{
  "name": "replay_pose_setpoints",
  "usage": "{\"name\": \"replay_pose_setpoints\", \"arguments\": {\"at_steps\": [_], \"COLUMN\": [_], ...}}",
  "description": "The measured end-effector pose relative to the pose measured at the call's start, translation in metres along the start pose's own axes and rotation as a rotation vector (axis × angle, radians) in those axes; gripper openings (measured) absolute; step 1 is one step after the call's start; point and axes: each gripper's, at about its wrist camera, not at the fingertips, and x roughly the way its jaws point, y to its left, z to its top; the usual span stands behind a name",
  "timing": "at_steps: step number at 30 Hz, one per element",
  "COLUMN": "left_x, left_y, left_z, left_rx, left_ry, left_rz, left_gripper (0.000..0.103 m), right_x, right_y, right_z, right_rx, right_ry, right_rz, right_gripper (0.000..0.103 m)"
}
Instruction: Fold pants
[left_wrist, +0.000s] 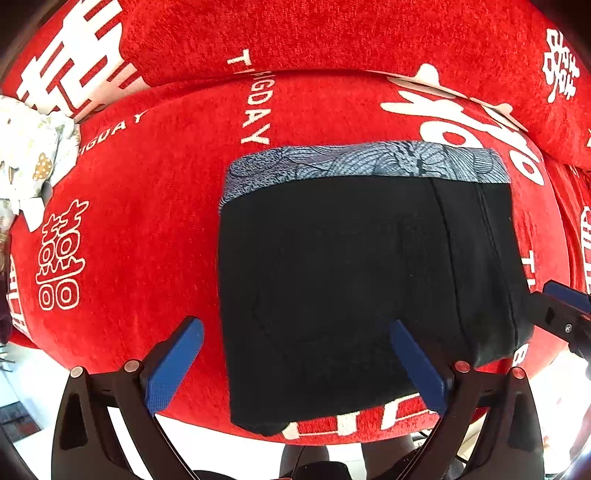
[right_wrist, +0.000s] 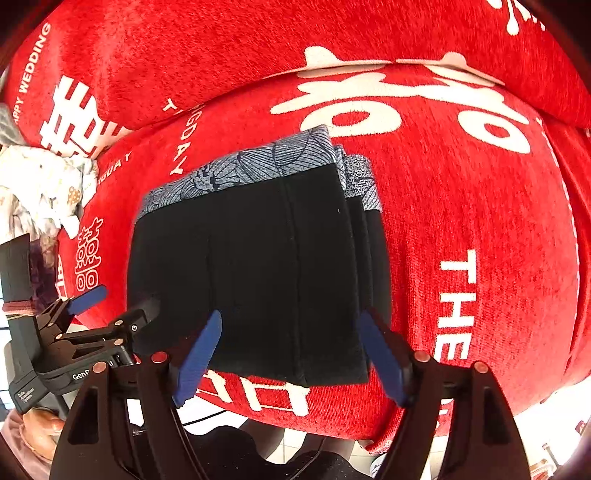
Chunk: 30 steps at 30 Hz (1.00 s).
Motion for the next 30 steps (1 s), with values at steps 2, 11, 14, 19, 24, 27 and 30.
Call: {"name": "replay_pose_setpoints", "arguments": {"at_steps": [2,11,14,19,24,27,30], "left_x": [-0.002,-0.007,-0.009,-0.010,-0.012,-0.012,-0.012], "left_y": [-0.002,-0.008,-0.008,-0.009,-0.013,-0.014,-0.015], "left_z": [-0.001,-0.010,-0.013,-0.019,-0.023,-0.024,-0.025], "left_rx": [0.002,-0.011,-0.013,-0.010,0.009,0.005,0.004], "left_ry": [-0.003,-0.001,-0.006,-0.009,-0.016,-0.014,-0.018], "left_rz": [0.003,0.022,0.035,0.045,0.058,0.058,0.070], "left_gripper": [0.102,0.102,0.102,0.102,0.102,0.102,0.102], "right_x": [-0.003,-0.008,-0.006,-0.005,-0.007,-0.006,-0.005], "right_y": [0.002,0.007,0.008,0.010,0.016,0.017,0.019], "right_z": [-0.002,-0.013,-0.014,-0.017,-0.018,-0.018,-0.019], "right_rx": [-0.011,-0.050,-0.047,-0.045,-0.066,-0.067,-0.066], "right_ry": [-0.011,-0.037,-0.020,-0.018,-0.027,-0.024,-0.020], "right_rz": [-0.016,-0.083,-0.125,-0.159,-0.186,-0.196,-0.202], "right_gripper": [0.086,0.103,0.103,0.103,0.103,0.103,0.103]}}
